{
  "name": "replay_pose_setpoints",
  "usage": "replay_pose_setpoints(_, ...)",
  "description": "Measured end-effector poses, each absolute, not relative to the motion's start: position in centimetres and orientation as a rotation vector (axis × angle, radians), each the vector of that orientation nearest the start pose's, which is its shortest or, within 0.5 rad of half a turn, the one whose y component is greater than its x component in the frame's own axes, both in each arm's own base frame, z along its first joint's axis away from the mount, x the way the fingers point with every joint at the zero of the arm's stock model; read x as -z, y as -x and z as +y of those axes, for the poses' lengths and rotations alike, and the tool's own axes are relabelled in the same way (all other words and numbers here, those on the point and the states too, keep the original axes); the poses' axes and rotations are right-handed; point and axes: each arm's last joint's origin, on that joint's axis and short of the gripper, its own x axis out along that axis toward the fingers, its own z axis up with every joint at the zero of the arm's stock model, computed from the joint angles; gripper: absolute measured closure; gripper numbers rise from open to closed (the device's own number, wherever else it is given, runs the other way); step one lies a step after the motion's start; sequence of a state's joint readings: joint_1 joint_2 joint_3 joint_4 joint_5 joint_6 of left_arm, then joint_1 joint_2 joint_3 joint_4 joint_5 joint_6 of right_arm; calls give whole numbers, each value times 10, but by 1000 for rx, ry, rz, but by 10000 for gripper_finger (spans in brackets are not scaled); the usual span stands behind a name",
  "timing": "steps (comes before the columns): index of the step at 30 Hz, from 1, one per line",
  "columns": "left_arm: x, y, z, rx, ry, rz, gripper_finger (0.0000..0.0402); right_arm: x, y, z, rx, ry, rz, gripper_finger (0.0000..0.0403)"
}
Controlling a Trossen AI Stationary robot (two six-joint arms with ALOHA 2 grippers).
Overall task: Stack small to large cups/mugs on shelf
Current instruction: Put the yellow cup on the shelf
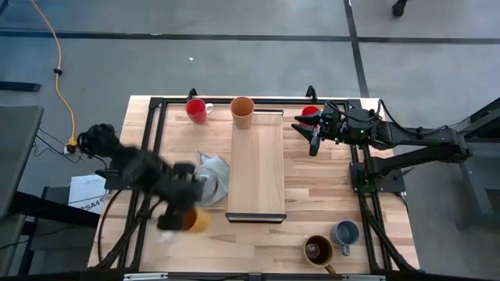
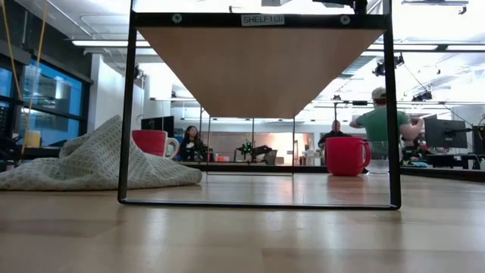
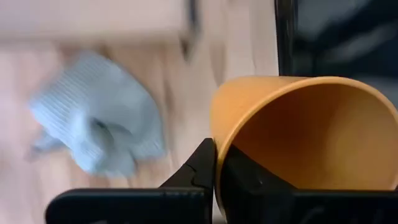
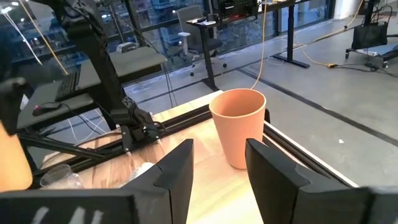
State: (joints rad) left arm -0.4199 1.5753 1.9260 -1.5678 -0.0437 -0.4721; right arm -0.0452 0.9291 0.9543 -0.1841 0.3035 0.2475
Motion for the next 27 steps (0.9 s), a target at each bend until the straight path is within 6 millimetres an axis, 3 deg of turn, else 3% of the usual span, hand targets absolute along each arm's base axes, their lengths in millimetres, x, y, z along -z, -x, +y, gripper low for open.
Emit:
replay_pose_setpoints(5, -456, -249, -51, -91, 165, 1042, 400, -366, -199, -18, 367, -241, 114, 265)
replay_pose_setpoints(9, -463, -254, -7, -241, 163, 992, 401, -366, -199, -18, 367, -249, 110, 265)
replay_pose_setpoints(14, -451, -258, 43, -340, 295, 1021, 401, -366, -199, -18, 370, -285, 105, 265)
replay_pose_setpoints(19, -434, -265, 81, -362, 440, 1055, 401, -366, -199, -18, 370, -292, 105, 265)
replay_pose_setpoints(27, -407, -288, 114, -393, 488, 1128, 401, -365, -199, -18, 399, -337, 97, 265)
